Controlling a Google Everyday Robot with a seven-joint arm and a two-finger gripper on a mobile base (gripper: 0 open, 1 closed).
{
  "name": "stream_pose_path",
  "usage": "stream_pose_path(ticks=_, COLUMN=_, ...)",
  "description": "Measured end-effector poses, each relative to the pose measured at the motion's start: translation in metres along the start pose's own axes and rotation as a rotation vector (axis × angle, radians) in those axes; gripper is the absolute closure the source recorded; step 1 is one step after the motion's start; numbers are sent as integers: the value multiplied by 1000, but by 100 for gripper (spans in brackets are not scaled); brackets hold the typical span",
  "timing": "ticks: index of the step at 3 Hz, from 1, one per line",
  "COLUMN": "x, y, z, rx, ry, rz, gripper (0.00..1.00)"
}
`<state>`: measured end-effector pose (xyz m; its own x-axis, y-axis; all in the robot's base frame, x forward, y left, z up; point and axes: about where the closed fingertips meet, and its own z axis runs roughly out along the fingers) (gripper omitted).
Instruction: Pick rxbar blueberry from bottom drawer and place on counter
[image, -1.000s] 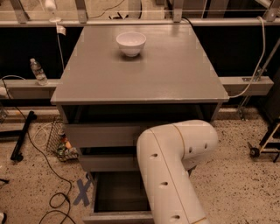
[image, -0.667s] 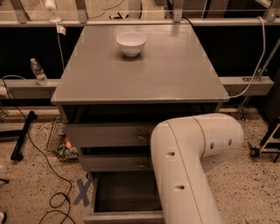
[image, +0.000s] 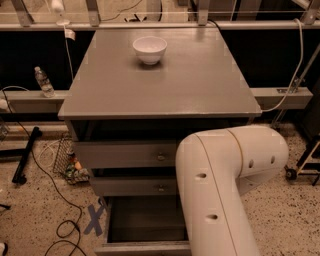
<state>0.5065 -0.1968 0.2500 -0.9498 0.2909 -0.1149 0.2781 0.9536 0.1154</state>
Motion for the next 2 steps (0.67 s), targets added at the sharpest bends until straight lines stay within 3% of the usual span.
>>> stream_pose_path(ticks=1, x=6, y=28, z=-18, rx=-32, ry=2, rz=-104, gripper=100)
stream_pose_path(ticks=2, x=2, y=64, z=-34, rx=-106, ry=7, rz=-229, gripper=100)
